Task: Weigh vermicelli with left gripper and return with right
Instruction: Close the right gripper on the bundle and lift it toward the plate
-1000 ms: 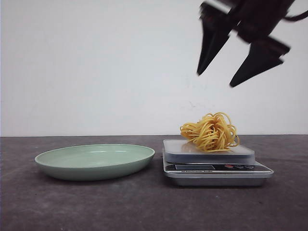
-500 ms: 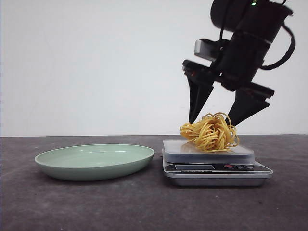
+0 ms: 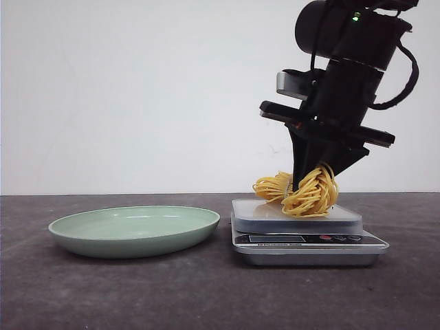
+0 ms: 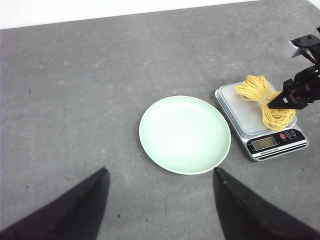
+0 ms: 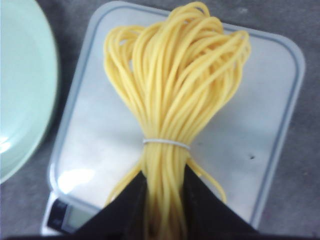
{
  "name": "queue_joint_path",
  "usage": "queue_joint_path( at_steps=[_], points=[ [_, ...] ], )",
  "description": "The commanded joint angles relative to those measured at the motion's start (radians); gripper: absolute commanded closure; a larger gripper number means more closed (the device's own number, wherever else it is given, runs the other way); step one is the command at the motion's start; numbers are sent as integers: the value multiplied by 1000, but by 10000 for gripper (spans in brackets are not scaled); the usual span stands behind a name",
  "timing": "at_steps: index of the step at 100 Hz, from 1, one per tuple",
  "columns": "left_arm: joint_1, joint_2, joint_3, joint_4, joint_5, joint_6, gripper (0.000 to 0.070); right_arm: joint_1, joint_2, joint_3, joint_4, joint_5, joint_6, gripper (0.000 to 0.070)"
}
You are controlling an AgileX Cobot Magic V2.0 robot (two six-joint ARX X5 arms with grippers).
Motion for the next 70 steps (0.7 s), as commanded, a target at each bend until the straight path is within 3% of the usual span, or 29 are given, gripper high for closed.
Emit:
queue_joint_path(
  at_steps=[1, 23, 36, 70],
  points=[
    [-8, 5, 11, 6, -7, -8, 317, 32, -8, 51, 1, -26, -2, 700],
    [-8, 5, 11, 7, -8, -8, 317, 142, -13, 192, 3, -25, 8, 700],
    [-8, 5, 11, 14, -8, -9, 317, 208, 6, 239, 72, -16, 56, 700],
    [-8, 5, 11, 8, -7, -15, 317, 265, 177, 277, 135, -33, 89, 700]
  ],
)
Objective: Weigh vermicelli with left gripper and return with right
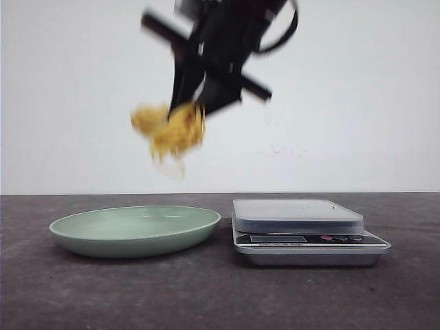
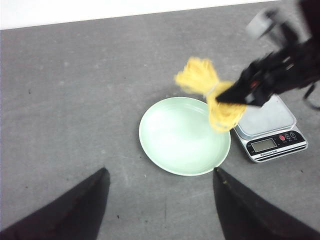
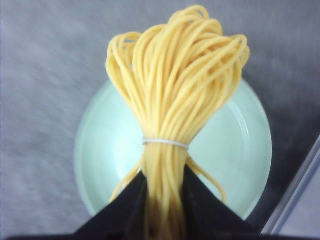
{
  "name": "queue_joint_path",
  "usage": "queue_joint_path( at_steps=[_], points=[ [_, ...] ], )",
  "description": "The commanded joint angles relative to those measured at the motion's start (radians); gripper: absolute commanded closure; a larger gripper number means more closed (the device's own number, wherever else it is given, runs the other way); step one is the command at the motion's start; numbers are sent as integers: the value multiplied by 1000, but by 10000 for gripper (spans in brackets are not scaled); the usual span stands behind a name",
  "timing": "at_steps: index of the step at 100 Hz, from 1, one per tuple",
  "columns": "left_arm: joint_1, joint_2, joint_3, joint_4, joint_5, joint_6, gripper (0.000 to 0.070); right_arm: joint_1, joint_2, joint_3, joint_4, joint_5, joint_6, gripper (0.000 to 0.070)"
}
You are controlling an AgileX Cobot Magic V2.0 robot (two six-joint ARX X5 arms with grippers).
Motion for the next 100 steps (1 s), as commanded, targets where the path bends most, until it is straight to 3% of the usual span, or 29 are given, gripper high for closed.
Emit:
queue_joint_path(
  at_steps=[1, 38, 42, 50, 53, 68, 90, 100],
  points=[
    [-8, 5, 11, 5, -6, -6, 317, 17, 32, 23, 21, 0, 14, 700],
    [-8, 5, 11, 6, -22, -19, 317, 57, 156, 24, 63, -19, 30, 687],
    [-8, 5, 11, 5, -22, -19, 317, 63, 160, 24, 64, -19, 30, 612],
    [-8, 5, 11, 5, -22, -18, 317, 70, 161, 24, 75, -16, 30, 338],
    [-8, 5, 11, 5, -23, -18, 317, 72, 161, 25, 83, -15, 31, 282],
    [-8, 5, 11, 5, -30, -11, 317, 66, 137, 76, 10, 14, 2, 281],
    [-8, 5, 11, 4, -32, -4, 317, 56, -2, 215, -233, 182, -145, 284],
    [-8, 5, 11, 0, -32, -3, 317, 56, -116, 234, -280, 239, -170, 287]
  ],
)
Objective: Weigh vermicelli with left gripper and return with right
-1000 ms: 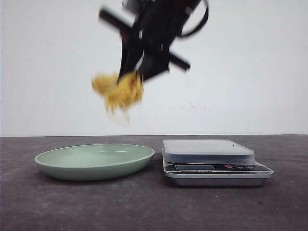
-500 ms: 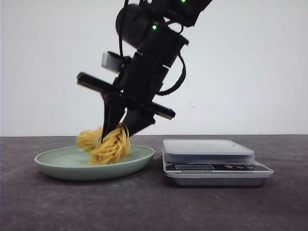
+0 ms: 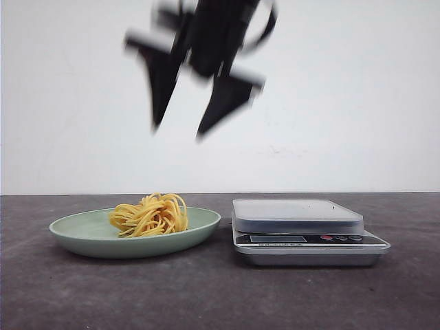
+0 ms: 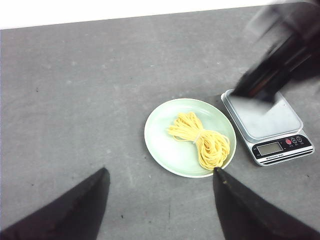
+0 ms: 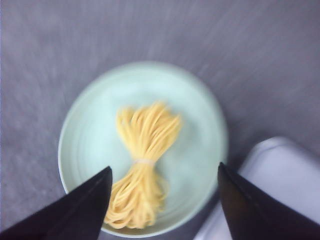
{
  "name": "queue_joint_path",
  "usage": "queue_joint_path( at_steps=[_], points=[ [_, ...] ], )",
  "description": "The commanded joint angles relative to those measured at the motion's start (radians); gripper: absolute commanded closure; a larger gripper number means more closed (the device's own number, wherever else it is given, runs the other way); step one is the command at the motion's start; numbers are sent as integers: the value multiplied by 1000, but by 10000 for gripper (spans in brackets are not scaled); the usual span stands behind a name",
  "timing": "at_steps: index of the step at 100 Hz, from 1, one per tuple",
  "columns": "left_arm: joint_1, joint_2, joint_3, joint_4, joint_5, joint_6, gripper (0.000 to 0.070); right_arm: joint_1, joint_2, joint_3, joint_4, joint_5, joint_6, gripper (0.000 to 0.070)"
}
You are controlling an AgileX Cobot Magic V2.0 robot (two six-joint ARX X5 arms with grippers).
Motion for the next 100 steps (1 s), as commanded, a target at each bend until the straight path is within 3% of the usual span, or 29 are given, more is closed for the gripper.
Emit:
queue_joint_path(
  at_steps=[1, 13, 39, 56, 100],
  points=[
    [-8, 5, 11, 2, -6, 5, 317, 6, -67, 24, -20, 29, -50, 287],
    [-8, 5, 11, -2, -8, 8, 317, 9, -229, 24, -78, 76, -53, 288],
    [-8, 5, 11, -2, -22, 20, 317, 67, -599, 24, -339, 297, -74, 288],
    [-8, 5, 11, 11, -23, 31, 318, 103, -833, 23, -475, 399, 14, 288],
    [-9, 5, -35, 151, -24, 57, 318, 55, -1246, -42, -640, 467, 55, 288]
  ],
)
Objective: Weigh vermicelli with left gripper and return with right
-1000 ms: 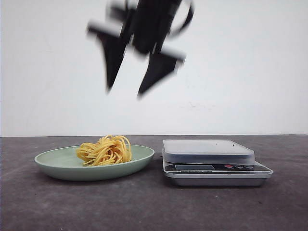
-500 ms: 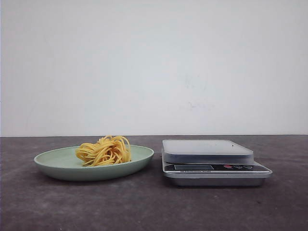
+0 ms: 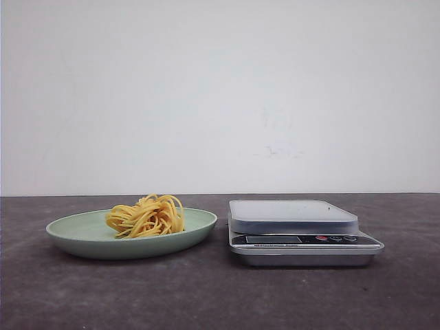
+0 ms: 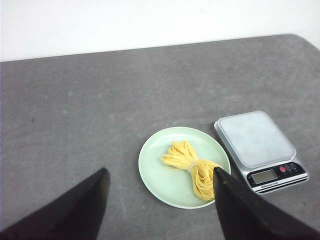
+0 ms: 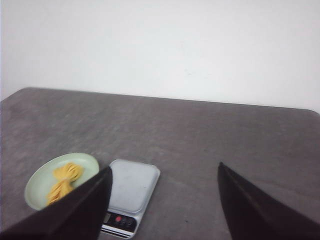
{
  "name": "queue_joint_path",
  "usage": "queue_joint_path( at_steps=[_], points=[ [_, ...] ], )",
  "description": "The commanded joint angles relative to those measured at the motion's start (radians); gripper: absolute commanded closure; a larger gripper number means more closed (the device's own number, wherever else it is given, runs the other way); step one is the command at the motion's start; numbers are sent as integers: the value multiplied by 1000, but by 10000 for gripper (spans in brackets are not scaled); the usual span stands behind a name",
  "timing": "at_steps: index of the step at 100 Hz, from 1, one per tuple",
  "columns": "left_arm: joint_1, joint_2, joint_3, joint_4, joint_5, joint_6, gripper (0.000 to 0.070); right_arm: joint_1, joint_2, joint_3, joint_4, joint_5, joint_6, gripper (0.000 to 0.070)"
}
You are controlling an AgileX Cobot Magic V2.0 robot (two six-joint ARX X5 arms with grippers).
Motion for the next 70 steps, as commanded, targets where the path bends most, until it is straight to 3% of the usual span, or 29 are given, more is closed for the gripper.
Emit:
queue_joint_path(
  at_steps=[1, 14, 18, 24, 30, 32, 56, 70],
  points=[
    [-9, 5, -1, 16, -2, 13, 318, -16, -26, -24, -27, -6, 15, 288],
    [-8, 5, -36, 39, 1, 13, 322, -72, -106, -137, -20, -70, 11, 294],
    [-8, 5, -42, 39, 1, 13, 354, -87, -124, -174, -16, -92, 13, 321],
    [-9, 5, -44, 34, 1, 14, 490, -106, -147, -227, -2, -132, 14, 440],
    [-8, 5, -44, 35, 1, 14, 693, -124, -161, -276, 12, -167, 14, 639],
    [-8, 5, -44, 37, 1, 13, 700, -129, -164, -290, 17, -177, 13, 700],
    [-8, 5, -44, 41, 1, 11, 690, -156, -165, -417, 165, -314, 14, 695],
    [-8, 5, -44, 26, 1, 5, 689, -156, -163, -427, 169, -341, 39, 695]
  ],
)
